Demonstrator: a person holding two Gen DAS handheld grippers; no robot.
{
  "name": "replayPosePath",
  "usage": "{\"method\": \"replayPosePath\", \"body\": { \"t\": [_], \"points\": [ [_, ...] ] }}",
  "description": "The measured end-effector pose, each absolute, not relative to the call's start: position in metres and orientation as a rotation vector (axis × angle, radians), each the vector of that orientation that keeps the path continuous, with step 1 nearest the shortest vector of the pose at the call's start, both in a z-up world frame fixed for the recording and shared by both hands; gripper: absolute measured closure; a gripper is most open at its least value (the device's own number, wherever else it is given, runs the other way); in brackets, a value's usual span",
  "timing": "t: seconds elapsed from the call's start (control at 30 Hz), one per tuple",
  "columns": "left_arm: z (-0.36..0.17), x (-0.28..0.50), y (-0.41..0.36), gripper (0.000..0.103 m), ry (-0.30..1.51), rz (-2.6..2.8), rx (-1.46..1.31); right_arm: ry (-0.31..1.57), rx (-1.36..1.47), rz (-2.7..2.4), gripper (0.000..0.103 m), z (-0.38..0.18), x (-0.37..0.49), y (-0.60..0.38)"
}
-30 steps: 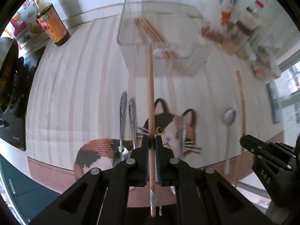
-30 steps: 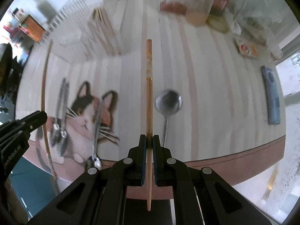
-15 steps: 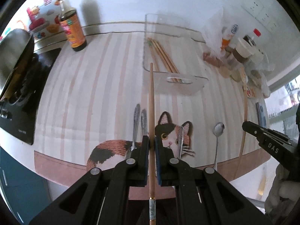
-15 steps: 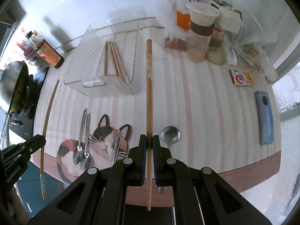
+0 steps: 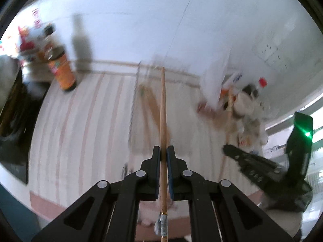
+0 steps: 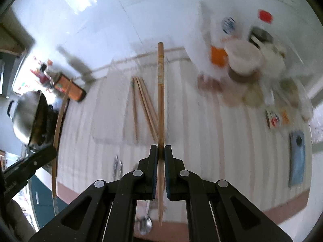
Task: Organize utensils
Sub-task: 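Lift both held chopsticks and carry them over the clear basket, then open the grippers to drop the chopsticks into the basket, then lower the left gripper onto a metal spoon on the cat mat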
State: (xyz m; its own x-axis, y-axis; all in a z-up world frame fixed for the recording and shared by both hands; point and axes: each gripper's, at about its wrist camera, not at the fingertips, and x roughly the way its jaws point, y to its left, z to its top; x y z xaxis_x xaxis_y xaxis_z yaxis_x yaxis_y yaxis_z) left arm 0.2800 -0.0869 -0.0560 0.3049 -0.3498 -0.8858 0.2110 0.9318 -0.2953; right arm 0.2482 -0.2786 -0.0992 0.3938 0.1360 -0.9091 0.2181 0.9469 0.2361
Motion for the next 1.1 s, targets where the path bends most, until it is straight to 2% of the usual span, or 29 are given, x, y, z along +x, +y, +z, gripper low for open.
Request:
{"method": "replayPosePath", "body": {
  "t": [0.13, 0.3, 0.57, 0.6, 0.67, 0.7, 0.77, 0.8, 0.83, 0.87, 0.9, 0.93, 1.0, 1.03, 1.07, 1.1],
  "points": [
    [-0.061, 0.333, -0.106, 0.099, 1.236, -0.382, -0.158, 1.176, 0.345, -0.044, 0.097, -0.100, 0.301, -0.280],
    [-0.095, 0.384, -0.125, 0.099, 1.319, -0.349, -0.144, 1.209, 0.343, -0.052, 0.097, -0.114, 0.359, -0.280],
    [-0.141, 0.414, -0.131, 0.097, 1.438, -0.294, -0.069, 1.342, 0.299, -0.049, 0.096, -0.167, 0.398, -0.273],
    [-0.141, 0.412, -0.130, 0.096, 1.437, -0.288, -0.060, 1.358, 0.301, -0.047, 0.095, -0.171, 0.398, -0.273],
    [-0.138, 0.410, -0.128, 0.094, 1.415, -0.263, -0.028, 1.369, 0.305, -0.061, 0.085, -0.176, 0.396, -0.275],
    [-0.136, 0.407, -0.126, 0.090, 1.404, -0.243, -0.010, 1.364, 0.305, -0.068, 0.077, -0.176, 0.394, -0.276],
    [-0.131, 0.401, -0.121, 0.082, 1.368, -0.204, 0.036, 1.350, 0.309, -0.079, 0.074, -0.173, 0.387, -0.277],
    [-0.128, 0.399, -0.117, 0.070, 1.349, -0.182, 0.048, 1.341, 0.309, -0.085, 0.072, -0.168, 0.382, -0.278],
    [-0.125, 0.394, -0.114, 0.063, 1.329, -0.164, 0.057, 1.325, 0.303, -0.094, 0.068, -0.163, 0.377, -0.279],
    [-0.122, 0.389, -0.110, 0.048, 1.307, -0.149, 0.061, 1.312, 0.299, -0.104, 0.065, -0.158, 0.372, -0.281],
    [-0.119, 0.383, -0.104, 0.038, 1.282, -0.129, 0.065, 1.294, 0.294, -0.119, 0.062, -0.153, 0.366, -0.283],
    [-0.117, 0.378, -0.100, 0.035, 1.260, -0.112, 0.069, 1.283, 0.291, -0.128, 0.060, -0.148, 0.362, -0.283],
    [-0.114, 0.365, -0.092, 0.019, 1.212, -0.075, 0.081, 1.245, 0.298, -0.151, 0.052, -0.137, 0.346, -0.289],
    [-0.113, 0.361, -0.087, 0.014, 1.192, -0.062, 0.081, 1.226, 0.305, -0.159, 0.047, -0.132, 0.338, -0.291],
    [-0.112, 0.355, -0.083, 0.005, 1.172, -0.057, 0.074, 1.206, 0.311, -0.167, 0.045, -0.128, 0.329, -0.294],
    [-0.113, 0.349, -0.078, 0.000, 1.157, -0.060, 0.067, 1.189, 0.316, -0.173, 0.043, -0.125, 0.321, -0.296]
  ]
}}
